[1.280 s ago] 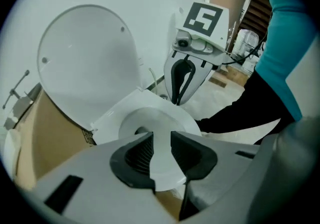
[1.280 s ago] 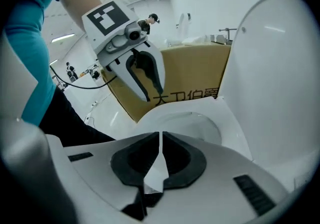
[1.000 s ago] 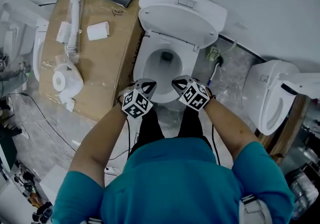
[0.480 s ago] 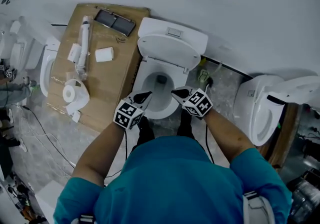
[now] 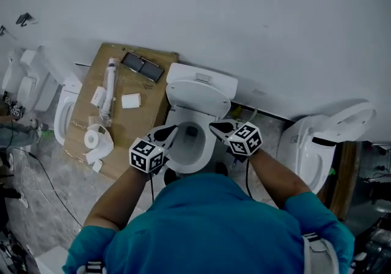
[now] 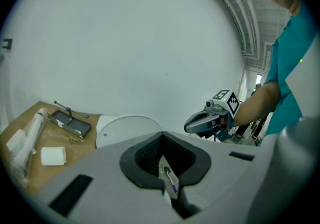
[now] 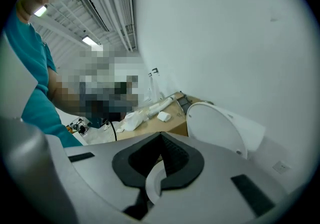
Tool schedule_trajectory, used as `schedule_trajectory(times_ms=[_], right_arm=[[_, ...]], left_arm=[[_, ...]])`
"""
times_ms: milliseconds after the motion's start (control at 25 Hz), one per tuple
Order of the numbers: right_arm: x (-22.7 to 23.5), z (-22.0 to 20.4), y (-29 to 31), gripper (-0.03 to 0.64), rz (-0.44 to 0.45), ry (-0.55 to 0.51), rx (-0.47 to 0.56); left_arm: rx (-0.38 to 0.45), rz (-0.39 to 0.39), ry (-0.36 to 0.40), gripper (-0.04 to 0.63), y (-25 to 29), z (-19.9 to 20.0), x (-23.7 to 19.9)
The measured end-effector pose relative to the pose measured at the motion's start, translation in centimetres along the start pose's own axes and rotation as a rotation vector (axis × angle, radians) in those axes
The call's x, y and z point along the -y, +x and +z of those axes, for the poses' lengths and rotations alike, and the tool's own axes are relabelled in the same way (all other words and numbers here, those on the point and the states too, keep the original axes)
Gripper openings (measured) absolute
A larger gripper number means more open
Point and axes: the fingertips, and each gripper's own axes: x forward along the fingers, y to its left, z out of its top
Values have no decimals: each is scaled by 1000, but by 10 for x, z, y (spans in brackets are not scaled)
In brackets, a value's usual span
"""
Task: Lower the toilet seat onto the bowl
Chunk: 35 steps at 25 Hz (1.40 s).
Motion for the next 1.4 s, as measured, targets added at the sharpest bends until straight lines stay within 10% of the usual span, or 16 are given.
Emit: schedule_trajectory(times_ms=[840,1400], right_arm=[[-73,248,-152,-2,-69,-128,421],[-86,269,-162,-3,-82,-195,455]], left_arm=[[389,51,135,3,-114,227,59],[433,63,169,3,-133,255,69]])
